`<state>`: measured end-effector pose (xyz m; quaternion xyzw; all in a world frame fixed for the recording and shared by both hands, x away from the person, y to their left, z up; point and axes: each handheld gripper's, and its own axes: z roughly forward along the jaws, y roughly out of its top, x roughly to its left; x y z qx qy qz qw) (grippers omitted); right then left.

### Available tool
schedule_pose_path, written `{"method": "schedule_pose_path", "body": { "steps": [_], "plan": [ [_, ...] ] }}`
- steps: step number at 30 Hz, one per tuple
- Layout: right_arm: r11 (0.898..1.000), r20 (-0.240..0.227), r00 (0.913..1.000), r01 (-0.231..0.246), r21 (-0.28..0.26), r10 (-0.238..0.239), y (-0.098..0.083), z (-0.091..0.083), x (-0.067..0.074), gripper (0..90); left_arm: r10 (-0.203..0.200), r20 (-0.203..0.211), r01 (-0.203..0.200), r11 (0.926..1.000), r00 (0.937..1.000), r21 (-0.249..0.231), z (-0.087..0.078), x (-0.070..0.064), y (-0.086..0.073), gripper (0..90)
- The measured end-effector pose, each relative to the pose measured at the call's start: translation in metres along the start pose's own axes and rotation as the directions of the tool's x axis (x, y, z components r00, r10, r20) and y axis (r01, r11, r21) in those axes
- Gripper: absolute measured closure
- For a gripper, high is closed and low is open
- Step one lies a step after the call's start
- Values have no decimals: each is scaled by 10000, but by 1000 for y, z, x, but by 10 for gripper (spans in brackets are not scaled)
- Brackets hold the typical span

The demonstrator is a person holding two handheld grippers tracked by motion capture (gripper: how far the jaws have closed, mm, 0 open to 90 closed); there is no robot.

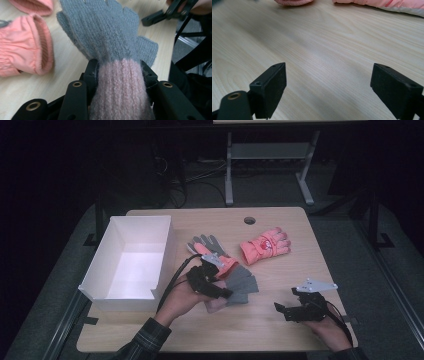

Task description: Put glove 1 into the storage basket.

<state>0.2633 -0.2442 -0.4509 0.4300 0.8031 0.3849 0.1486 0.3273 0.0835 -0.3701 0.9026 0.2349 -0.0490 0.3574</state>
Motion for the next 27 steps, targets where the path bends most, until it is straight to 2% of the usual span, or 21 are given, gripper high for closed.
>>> {"method": "schedule_pose_path", "body": {
  "steps": [1,4,7,10,15,18,19,22,24,27],
  "plan": [
    [10000,8,10000,-7,2,7,0,0,0,132,0,0,0,10000,10000,0,0,0,0,599],
    [10000,73,10000,-3,-35,4,0,1,1,131,-17,-333,16,10000,9994,-36,-17,1,6,599],
    [10000,74,10000,-4,-46,4,0,1,1,131,-76,-396,69,9998,9992,-165,-25,2,8,599],
    [10000,85,10000,-3,-55,3,0,1,1,131,-102,-592,87,9996,9982,-264,-42,4,12,599],
    [10000,108,9999,-7,-79,8,0,1,1,131,-274,-824,239,9988,9962,-438,-58,9,12,599],
    [10000,126,9999,-17,-90,18,0,1,1,130,-365,-1068,302,9977,9936,-605,-75,14,10,599],
    [10000,126,9999,-17,-90,18,0,1,1,130,-365,-1068,302,9977,9936,-605,-75,14,10,599],
    [10000,129,9999,-30,-94,31,0,1,1,130,-692,-1277,584,9946,9894,-863,-91,21,5,599],
    [10000,141,9999,-28,-86,29,0,1,1,130,-791,-1305,666,9930,9883,-974,-95,23,3,599],
    [10000,158,9999,-22,-70,23,0,1,1,128,-1046,-1722,857,9898,9795,-1134,-111,33,-4,599]
  ]
}}
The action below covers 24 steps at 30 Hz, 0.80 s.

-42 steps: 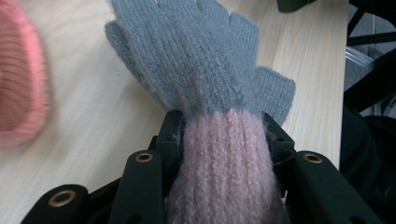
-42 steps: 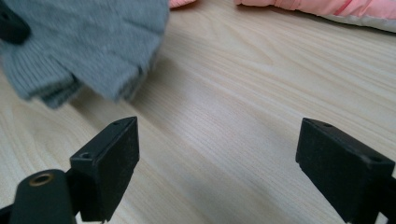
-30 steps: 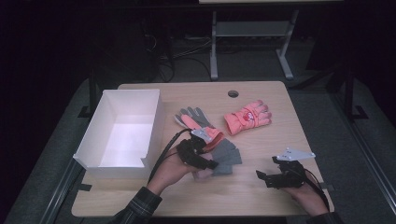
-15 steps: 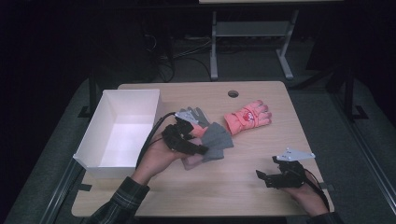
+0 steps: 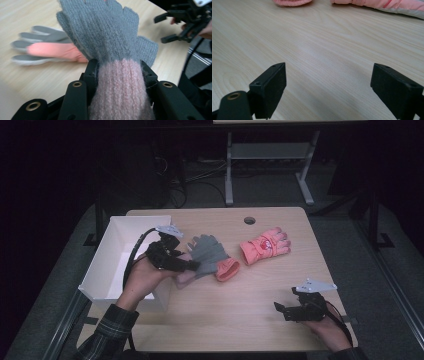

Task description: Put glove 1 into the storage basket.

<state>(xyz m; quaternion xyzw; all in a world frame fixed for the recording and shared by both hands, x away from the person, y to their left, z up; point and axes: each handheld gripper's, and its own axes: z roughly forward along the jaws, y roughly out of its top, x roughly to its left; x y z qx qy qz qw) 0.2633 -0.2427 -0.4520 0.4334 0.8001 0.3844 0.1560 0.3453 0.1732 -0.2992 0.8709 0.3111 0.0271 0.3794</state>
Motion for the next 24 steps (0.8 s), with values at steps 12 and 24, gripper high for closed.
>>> {"method": "schedule_pose_path", "body": {
  "steps": [12,24],
  "plan": [
    [9999,-4,9999,110,-10,-110,0,2,0,125,-765,-1190,681,9950,9899,-732,-39,35,-20,600],
    [9999,24,10000,55,104,-55,-1,3,0,125,-2330,-2676,1960,9678,9349,-1578,-67,84,-63,600]
  ]
}}
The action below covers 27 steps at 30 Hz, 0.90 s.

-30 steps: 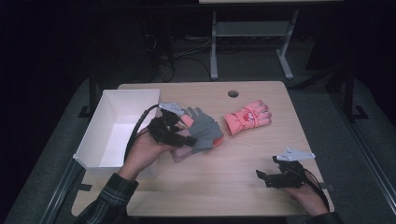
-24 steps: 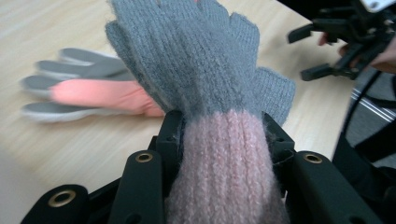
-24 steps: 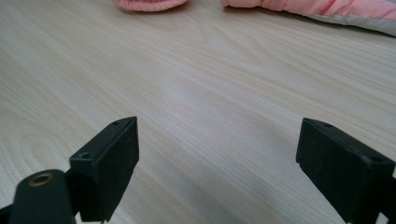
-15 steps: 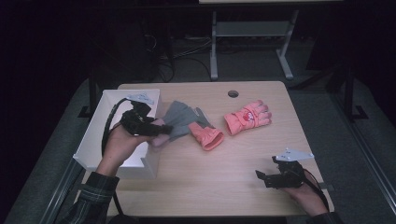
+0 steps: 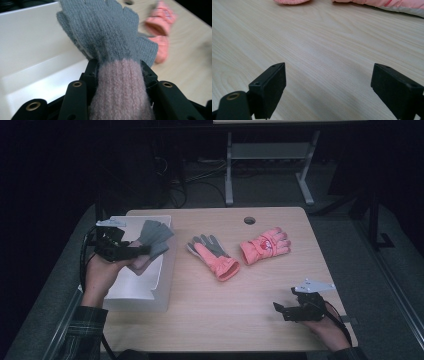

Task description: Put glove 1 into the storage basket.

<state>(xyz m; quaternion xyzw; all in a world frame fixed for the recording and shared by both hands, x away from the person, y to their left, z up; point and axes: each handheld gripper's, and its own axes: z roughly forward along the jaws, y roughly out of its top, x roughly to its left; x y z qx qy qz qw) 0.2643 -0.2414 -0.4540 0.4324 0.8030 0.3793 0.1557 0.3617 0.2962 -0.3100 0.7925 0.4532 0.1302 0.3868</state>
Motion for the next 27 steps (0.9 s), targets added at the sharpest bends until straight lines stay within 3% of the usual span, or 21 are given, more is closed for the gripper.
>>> {"method": "schedule_pose_path", "body": {
  "steps": [9,13,16,22,27],
  "plan": [
    [10000,12,10000,-22,-4,22,0,0,0,126,-555,-788,583,9977,9953,336,18,27,-25,599],
    [10000,-3,10000,28,-24,-28,0,0,-1,125,-687,-1348,792,9941,9885,741,34,42,-41,599],
    [10000,4,10000,39,-40,-39,0,0,-1,125,-692,-1526,839,9922,9859,926,40,47,-46,598],
    [10000,5,10000,53,-33,-53,0,0,-1,125,-822,-1828,1086,9843,9797,1390,53,59,-60,592],
    [10000,0,10000,49,-29,-49,0,0,-1,126,-722,-2258,1202,9710,9715,2066,68,61,-64,580]
  ]
}}
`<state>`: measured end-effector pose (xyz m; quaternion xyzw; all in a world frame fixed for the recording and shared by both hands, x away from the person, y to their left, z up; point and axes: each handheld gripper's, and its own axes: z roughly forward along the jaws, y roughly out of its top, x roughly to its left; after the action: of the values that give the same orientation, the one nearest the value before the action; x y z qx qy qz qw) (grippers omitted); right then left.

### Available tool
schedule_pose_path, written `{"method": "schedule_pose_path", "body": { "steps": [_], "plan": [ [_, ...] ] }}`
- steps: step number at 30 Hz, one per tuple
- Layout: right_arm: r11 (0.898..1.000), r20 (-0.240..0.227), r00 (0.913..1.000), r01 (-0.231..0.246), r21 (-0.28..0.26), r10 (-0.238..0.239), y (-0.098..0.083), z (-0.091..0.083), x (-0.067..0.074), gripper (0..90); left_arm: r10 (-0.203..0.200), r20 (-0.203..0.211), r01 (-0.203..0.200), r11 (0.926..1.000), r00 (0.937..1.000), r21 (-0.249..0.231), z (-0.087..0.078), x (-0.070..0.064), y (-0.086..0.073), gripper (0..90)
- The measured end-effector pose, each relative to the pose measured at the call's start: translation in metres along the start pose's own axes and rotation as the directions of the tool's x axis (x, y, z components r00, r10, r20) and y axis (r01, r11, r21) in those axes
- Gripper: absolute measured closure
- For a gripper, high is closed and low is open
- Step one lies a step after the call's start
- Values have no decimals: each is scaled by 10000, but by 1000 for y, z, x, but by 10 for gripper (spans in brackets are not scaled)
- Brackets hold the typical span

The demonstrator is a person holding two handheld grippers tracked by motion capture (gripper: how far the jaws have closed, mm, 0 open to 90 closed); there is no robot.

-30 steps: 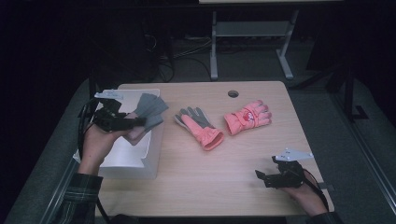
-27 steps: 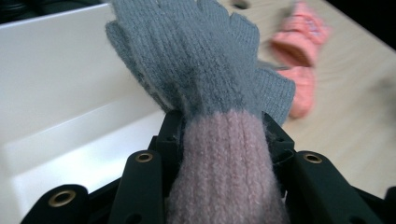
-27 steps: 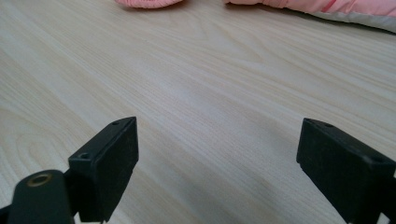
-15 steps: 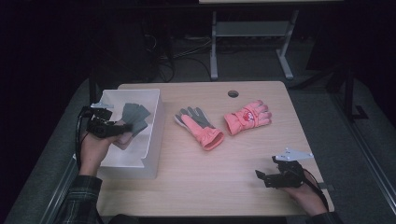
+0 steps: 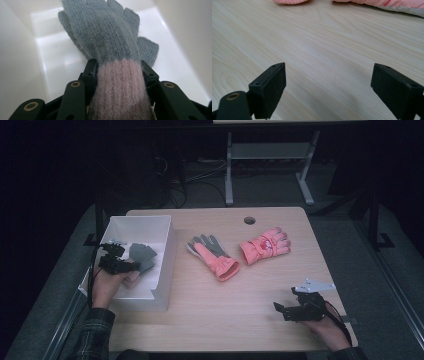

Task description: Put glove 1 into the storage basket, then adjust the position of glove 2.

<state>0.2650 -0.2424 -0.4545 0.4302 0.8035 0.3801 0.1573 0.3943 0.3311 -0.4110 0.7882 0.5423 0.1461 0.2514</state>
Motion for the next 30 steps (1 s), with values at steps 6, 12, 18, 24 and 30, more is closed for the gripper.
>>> {"method": "schedule_pose_path", "body": {
  "steps": [6,12,18,24,30],
  "plan": [
    [10000,2,10000,-70,4,70,0,-1,0,125,109,-366,-84,9977,9993,679,10,-2,0,486],
    [10000,-28,10000,-3,-14,3,0,-1,0,126,-45,-417,65,9988,9991,480,11,-4,1,297],
    [10000,-38,10000,-50,23,50,0,-1,0,125,-178,-523,183,9998,9985,98,4,-9,6,175],
    [10000,-68,10000,-24,38,24,0,0,1,126,-285,32,286,9987,9996,-410,-14,-13,16,174],
    [10000,-96,10000,6,37,-6,0,0,0,125,51,374,-22,9970,9993,-780,-29,-24,26,174]
  ]
}}
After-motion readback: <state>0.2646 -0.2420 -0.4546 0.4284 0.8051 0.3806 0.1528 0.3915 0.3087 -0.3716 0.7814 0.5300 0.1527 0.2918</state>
